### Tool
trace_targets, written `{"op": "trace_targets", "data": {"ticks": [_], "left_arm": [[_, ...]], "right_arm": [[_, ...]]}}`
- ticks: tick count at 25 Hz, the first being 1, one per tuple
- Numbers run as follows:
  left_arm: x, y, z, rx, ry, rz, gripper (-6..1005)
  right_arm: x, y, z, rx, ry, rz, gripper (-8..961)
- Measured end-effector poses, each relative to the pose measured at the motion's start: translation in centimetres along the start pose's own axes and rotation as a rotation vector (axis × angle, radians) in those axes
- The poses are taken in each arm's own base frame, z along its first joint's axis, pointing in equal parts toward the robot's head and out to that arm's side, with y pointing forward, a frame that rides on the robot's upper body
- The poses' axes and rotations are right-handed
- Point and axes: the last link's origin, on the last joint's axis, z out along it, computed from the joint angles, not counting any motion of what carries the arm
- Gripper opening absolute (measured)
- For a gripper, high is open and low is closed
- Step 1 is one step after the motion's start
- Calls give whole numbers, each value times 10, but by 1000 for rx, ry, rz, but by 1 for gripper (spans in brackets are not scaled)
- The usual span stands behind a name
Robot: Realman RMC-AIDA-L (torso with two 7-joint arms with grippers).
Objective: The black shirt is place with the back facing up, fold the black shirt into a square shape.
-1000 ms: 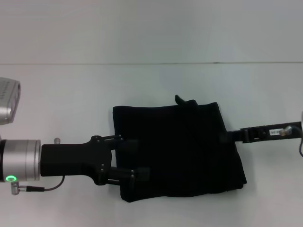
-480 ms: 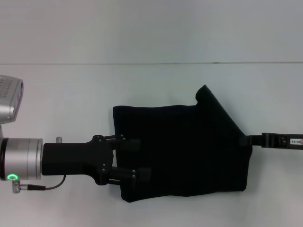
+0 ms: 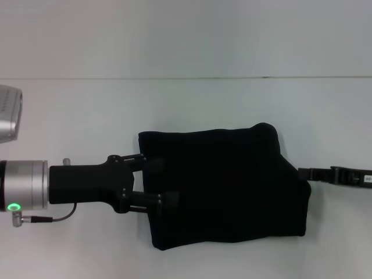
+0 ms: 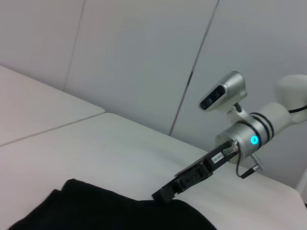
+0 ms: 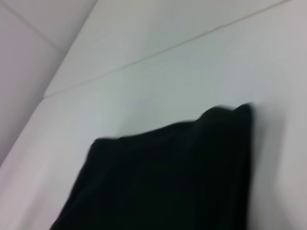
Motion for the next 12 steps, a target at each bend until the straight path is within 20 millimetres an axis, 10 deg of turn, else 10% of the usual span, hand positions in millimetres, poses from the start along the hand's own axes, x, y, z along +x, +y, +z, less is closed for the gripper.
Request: {"op": "trace_targets", "data": {"ticks": [6,12], "left_arm": [[3,-5,2,22,-7,11,929],[3,-9,1,52,1,10,927]], "right_arm": [[-34,-7,-22,23,-76,10,345],[-59,13,-2,4,-23,-15,647]]}}
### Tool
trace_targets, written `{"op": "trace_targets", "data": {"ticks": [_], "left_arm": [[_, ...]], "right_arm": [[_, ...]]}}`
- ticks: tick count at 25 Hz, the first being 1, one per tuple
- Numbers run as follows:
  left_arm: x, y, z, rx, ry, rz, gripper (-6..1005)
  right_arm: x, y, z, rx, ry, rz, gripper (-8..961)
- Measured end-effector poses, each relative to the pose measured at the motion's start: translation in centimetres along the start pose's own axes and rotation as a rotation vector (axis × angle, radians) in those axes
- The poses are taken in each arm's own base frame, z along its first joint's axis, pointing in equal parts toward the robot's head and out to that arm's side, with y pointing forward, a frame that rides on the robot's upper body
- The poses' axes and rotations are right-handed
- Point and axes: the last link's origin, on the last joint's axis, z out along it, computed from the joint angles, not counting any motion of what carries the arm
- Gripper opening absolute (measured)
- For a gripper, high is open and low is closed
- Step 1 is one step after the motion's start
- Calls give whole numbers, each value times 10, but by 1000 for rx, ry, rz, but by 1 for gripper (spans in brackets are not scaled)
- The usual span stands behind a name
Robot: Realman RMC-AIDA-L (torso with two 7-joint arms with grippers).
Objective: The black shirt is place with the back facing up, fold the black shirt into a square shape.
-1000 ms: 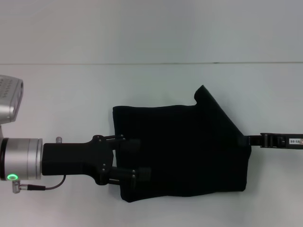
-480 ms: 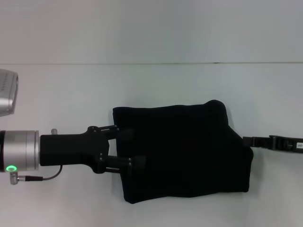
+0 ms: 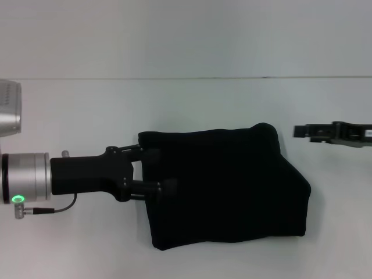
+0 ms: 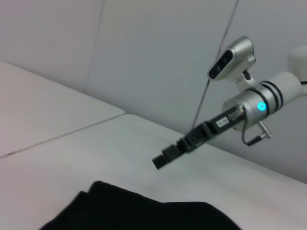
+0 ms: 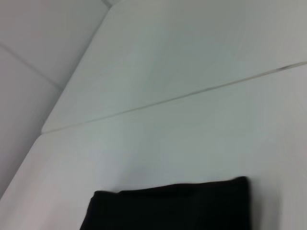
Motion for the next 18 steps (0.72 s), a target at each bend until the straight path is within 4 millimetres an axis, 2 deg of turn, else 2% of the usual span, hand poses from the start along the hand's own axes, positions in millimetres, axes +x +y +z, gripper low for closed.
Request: {"op": "trace_targets", "data": {"ticks": [1,4,7,12,18], "left_arm": [[0,-2,1,16,1,-4,926],[0,-9,4,69,4,-25,925],[5,-22,9,143,7,-94,924],[16,-55,14,312,6,-354,923],[14,-82,23,496,-42,-610,920]], "right_arm": [[0,4,6,-5,15,-7,719],[0,12,21,-10,51,-27,723],[-1,15,27,-7,46,-50,727],[-6,12,21,5,18,-56,733],[-8,5,12,21,-14,-64,733]]}}
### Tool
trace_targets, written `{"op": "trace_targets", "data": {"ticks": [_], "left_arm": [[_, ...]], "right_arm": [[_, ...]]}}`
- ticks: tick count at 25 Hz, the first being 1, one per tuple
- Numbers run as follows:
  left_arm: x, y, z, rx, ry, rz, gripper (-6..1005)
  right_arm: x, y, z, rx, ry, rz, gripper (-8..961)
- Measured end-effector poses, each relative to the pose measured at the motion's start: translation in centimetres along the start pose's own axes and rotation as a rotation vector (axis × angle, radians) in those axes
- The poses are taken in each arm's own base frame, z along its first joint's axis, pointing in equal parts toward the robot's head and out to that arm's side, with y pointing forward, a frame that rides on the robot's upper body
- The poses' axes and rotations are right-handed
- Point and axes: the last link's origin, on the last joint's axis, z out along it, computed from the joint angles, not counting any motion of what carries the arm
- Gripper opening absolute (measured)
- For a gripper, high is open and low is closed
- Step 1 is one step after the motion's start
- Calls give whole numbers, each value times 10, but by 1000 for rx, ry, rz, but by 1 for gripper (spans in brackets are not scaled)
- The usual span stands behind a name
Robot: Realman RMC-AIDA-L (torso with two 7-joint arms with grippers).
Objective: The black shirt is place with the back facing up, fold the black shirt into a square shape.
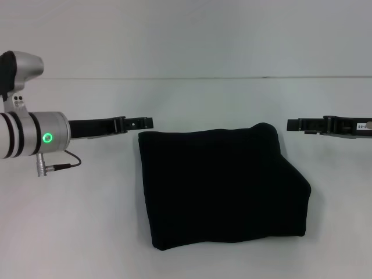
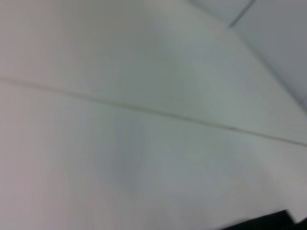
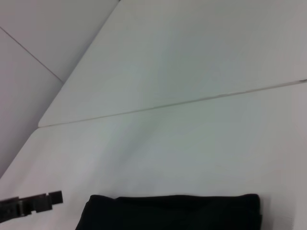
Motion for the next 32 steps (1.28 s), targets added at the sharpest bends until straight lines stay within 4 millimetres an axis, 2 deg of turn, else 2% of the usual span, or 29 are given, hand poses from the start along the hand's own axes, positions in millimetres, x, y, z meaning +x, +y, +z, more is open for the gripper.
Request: {"op": "trace_targets", "data": {"ticks": [12,18,32], "left_arm": [[-11,-3,19,90,-39,-98,916],[-16,6,30,74,-51,-104,914],[-15,16,38,58,-61,-75,909]], "right_arm": [[-4,-5,-8,18,-17,-29,732],[-7,-7,-10,24,-20,-36,732],[-9,-7,-11,30,-25,-42,732]]}}
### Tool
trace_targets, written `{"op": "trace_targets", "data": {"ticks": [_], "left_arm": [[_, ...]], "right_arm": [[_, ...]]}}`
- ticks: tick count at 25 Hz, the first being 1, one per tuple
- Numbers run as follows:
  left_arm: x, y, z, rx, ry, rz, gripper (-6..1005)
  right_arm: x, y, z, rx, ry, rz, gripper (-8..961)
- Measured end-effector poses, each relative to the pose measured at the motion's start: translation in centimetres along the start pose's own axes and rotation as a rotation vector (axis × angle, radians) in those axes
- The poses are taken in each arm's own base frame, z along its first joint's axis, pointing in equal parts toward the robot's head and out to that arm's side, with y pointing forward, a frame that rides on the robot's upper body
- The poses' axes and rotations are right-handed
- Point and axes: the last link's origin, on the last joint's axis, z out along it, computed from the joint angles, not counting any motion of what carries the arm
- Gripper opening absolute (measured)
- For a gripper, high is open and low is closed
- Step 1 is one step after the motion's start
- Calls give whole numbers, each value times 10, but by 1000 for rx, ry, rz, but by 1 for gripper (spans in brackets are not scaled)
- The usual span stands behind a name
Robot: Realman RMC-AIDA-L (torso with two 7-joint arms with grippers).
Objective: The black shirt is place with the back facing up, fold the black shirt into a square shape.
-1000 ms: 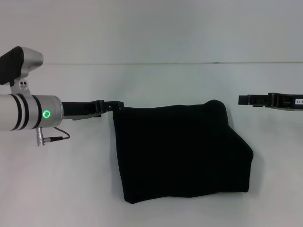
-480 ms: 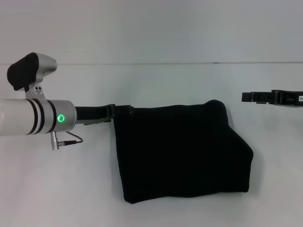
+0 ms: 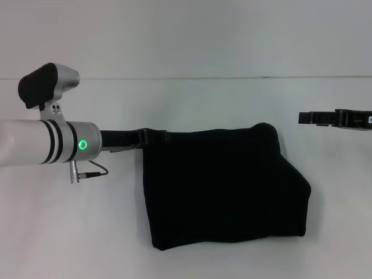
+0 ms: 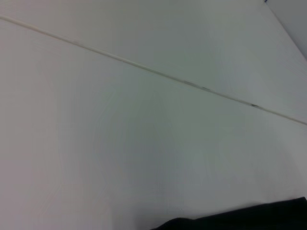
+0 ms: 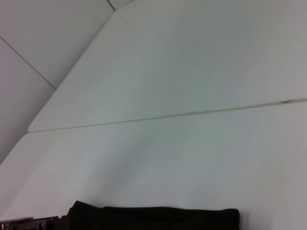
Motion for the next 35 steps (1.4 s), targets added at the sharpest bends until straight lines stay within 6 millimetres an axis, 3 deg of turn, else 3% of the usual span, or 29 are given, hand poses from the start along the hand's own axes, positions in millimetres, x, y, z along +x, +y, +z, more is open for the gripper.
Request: {"op": "trace_targets", "data": {"ticks": [11,22,27,35], "left_arm": [[1,4,3,-10,33,65,511],[10,9,4,-23,85,27,272],[17,15,8,-33,99,12,73],[26,19,12,-22,134,-8,80]], "right_arm": [[2,-1,0,2,0,-7,732],[2,-1,2,8,-3,-18,731],[2,-2,2,15,-3,-22,731],[0,-4,0,23,-6,-38,732]]}}
